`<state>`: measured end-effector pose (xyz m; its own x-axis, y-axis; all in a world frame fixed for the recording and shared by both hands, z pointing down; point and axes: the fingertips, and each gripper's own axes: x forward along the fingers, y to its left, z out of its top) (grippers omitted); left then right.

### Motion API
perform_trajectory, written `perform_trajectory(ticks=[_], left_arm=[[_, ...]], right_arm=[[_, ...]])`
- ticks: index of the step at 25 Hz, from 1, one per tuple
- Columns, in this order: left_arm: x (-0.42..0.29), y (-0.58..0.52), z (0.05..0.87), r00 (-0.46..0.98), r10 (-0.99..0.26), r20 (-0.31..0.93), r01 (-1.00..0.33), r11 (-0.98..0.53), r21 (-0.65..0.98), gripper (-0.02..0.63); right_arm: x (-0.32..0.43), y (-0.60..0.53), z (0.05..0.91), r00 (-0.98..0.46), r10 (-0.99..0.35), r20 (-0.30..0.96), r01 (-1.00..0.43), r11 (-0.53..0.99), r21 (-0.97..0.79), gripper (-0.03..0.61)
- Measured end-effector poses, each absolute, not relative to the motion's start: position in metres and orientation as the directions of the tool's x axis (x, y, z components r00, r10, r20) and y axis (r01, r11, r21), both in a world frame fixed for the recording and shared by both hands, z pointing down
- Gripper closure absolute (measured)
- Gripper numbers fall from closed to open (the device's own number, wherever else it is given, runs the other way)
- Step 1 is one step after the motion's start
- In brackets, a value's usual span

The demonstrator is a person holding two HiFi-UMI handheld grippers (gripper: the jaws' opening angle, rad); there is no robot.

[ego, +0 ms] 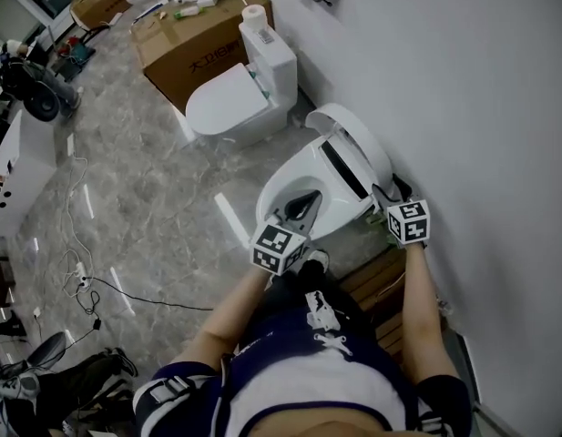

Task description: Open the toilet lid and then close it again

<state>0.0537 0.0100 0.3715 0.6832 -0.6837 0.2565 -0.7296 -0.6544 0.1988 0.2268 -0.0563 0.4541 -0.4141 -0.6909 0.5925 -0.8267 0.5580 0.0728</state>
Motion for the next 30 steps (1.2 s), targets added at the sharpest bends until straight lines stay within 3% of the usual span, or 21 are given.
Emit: perform_trajectory(ticks=[30], left_arm=[[0.059, -0.006, 0.423, 0.725, -0.615, 0.311, -0.687, -0.614, 0.389, 0.607]], right_arm=[[0.149, -0.002, 0.495, -0.422, -0.590, 0.688, -0.715, 0.684, 0.148, 0.329]])
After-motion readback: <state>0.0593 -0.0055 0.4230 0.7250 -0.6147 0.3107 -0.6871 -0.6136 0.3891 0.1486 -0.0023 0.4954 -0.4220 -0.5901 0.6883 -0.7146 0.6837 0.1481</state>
